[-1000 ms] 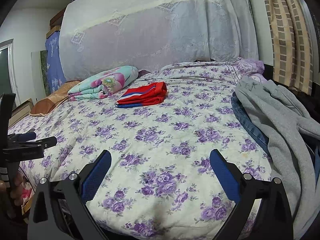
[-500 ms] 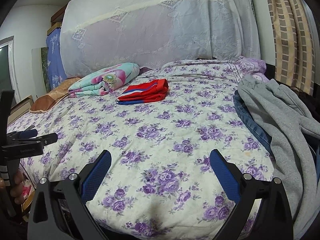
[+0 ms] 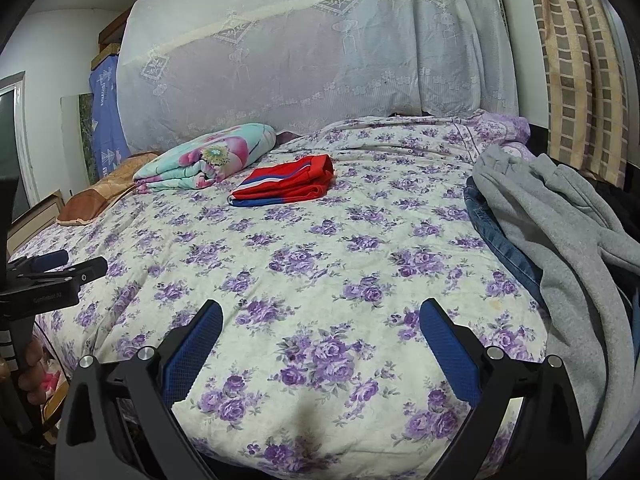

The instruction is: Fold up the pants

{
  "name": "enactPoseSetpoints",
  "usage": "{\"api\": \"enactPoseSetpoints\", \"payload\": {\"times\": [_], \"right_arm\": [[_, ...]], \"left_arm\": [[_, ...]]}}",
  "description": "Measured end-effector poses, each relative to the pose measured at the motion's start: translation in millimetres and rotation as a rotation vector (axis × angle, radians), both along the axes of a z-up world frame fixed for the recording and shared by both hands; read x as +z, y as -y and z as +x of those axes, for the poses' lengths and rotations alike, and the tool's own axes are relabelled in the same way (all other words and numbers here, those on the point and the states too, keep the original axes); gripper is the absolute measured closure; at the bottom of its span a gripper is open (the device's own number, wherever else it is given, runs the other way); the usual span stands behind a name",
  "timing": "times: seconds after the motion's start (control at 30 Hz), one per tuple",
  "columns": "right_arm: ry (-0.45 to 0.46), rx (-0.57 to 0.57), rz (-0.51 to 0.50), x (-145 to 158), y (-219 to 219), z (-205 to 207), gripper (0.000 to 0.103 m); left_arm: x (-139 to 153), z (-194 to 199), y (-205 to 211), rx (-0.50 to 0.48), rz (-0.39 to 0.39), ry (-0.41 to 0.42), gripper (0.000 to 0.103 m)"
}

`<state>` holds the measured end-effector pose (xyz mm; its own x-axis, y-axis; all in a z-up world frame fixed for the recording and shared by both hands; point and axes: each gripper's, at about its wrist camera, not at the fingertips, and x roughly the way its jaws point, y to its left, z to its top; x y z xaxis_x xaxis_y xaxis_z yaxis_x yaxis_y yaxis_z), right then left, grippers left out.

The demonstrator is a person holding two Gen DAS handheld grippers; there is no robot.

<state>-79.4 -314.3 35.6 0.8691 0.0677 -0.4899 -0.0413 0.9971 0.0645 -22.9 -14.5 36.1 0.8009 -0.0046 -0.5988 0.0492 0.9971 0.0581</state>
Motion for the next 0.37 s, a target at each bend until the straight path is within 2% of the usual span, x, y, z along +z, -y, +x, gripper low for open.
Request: {"api": "enactPoseSetpoints", "payload": {"times": [0.1,0.37], "right_arm": [[-0.007,-0.001,0.002,-1.6,-0.7,0.6,0.004],[-0.016,0.004,-0.001,-4.2,-2.5,3.6,0.004]], "left_arm": [[-4.4,6.5,-4.9,0.002,-0.032,-0.048,0.005],[-10.6,13.5,-10.2,0.048,-0.014,-0.084,0.005]]}}
